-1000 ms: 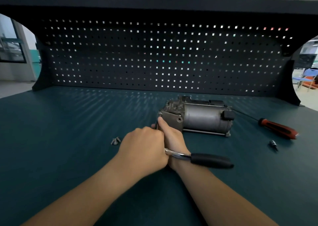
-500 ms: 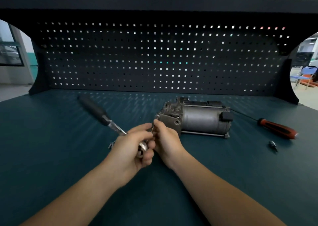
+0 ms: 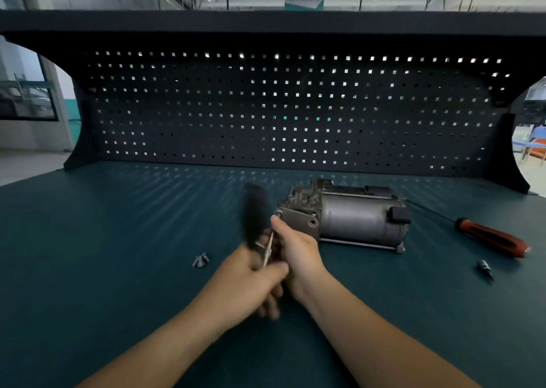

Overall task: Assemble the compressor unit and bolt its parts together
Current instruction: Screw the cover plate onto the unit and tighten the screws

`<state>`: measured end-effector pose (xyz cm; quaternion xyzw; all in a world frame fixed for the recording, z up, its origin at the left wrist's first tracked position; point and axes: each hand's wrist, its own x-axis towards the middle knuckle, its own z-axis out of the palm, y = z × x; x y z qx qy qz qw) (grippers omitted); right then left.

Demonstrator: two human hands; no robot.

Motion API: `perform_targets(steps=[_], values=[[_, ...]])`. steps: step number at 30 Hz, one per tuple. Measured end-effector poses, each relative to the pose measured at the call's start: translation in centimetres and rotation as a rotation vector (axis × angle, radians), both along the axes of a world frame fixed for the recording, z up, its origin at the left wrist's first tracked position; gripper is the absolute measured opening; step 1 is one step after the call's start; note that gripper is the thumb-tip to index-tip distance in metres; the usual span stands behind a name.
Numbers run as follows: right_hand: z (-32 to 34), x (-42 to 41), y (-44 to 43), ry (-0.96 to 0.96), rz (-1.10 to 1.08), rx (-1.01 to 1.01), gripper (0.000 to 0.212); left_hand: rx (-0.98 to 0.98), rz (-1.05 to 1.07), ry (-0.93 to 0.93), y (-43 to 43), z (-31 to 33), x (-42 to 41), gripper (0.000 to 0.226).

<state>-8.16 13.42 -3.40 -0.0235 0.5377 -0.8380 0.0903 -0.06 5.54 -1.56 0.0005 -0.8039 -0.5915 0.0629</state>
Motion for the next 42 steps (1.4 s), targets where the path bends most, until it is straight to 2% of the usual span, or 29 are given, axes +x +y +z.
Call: perform_targets(steps=[2, 3, 5, 6, 7, 8, 12, 13, 15, 17, 19, 20, 21, 24, 25, 26, 27, 28, 29, 32, 35, 36, 37, 39, 40, 42], values=[[0.3, 0.0, 0.2, -0.008, 0.019, 0.023, 0.025, 0.572, -0.033, -0.167, 0.1, 0.9, 0.3, 0.011], [0.4, 0.0, 0.2, -0.013, 0.030, 0.017, 0.025, 0.766, -0.037, -0.208, 0.0, 1.2, 0.4, 0.018], [0.4, 0.0, 0.1, -0.005, 0.042, 0.007, 0.025, 0.933, -0.006, -0.247, -0.3, 1.7, 0.3, 0.028], [0.3, -0.1, -0.1, 0.010, 0.043, 0.019, 0.025, 0.887, 0.017, -0.247, -0.4, 1.7, 0.3, 0.025], [0.2, -0.1, -0.2, 0.023, 0.042, 0.032, 0.026, 0.753, 0.041, -0.221, -0.6, 1.6, 0.1, 0.019], [0.1, -0.1, -0.2, 0.030, 0.040, 0.039, 0.028, 0.521, 0.072, -0.170, -0.7, 1.4, 0.1, 0.014], [-0.2, -0.3, -0.2, 0.013, 0.041, 0.042, 0.030, -0.978, 0.217, 0.170, -0.9, -0.5, 0.2, 0.036], [-0.1, -0.3, -0.1, 0.006, 0.050, 0.063, 0.030, -1.184, 0.240, 0.238, -0.7, -0.8, 0.3, 0.042], [-0.1, -0.2, 0.0, 0.005, 0.064, 0.079, 0.029, -1.262, 0.259, 0.278, -0.3, -0.8, 0.2, 0.045], [-0.1, -0.2, -0.1, 0.030, 0.059, 0.097, 0.028, -1.068, 0.274, 0.267, -0.6, -0.5, -0.1, 0.040], [-0.1, -0.2, -0.1, 0.018, 0.055, 0.061, 0.024, -0.693, 0.189, 0.220, -0.6, -0.1, -0.1, 0.023], [-0.1, -0.3, -0.1, -0.001, 0.067, 0.037, 0.024, -0.461, 0.134, 0.137, -0.4, 0.3, 0.3, 0.011], [-0.1, -0.3, 0.1, -0.013, 0.086, 0.023, 0.025, -0.185, 0.075, 0.035, -0.1, 0.7, 0.5, 0.010], [0.1, -0.5, 0.4, -0.027, 0.146, 0.011, 0.028, 0.761, -0.006, -0.234, 0.2, 1.8, 0.7, 0.023], [0.2, -0.5, 0.4, -0.034, 0.160, 0.005, 0.028, 0.985, -0.007, -0.271, 0.0, 2.2, 0.7, 0.024], [0.2, -0.5, 0.4, -0.040, 0.171, 0.006, 0.028, 1.111, -0.007, -0.288, -0.2, 2.4, 0.6, 0.023], [0.2, -0.6, 0.3, -0.044, 0.185, 0.006, 0.028, 1.131, -0.012, -0.295, -0.4, 2.4, 0.5, 0.021], [0.1, -0.6, 0.2, -0.041, 0.198, 0.008, 0.028, 1.025, -0.014, -0.283, -0.6, 2.3, 0.3, 0.018], [0.1, -0.6, 0.2, -0.034, 0.209, 0.010, 0.029, 0.828, 0.005, -0.244, -0.7, 2.0, 0.2, 0.015], [-0.2, -0.6, 0.1, -0.029, 0.187, 0.034, 0.034, 0.080, 0.086, -0.002, -0.7, 0.6, -0.1, 0.027], [0.0, -0.4, -0.1, -0.051, 0.122, 0.021, 0.031, -0.619, 0.178, 0.272, -0.5, -0.1, 0.0, 0.027], [-0.1, -0.4, -0.1, -0.038, 0.105, 0.044, 0.030, -0.782, 0.220, 0.320, -0.4, -0.4, 0.0, 0.040], [-0.2, -0.4, -0.1, -0.014, 0.090, 0.071, 0.029, -0.901, 0.257, 0.370, -0.4, -0.9, -0.3, 0.052], [-0.2, -0.2, -0.1, 0.006, 0.080, 0.084, 0.027, -1.050, 0.300, 0.396, -0.3, -1.0, -0.5, 0.058], [-0.1, -0.2, -0.1, -0.005, 0.084, 0.080, 0.026, -1.053, 0.299, 0.383, -0.2, -0.8, -0.4, 0.056], [0.0, -0.1, 0.0, -0.042, 0.108, 0.056, 0.025, -0.851, 0.243, 0.363, -0.2, -0.6, -0.2, 0.045]])
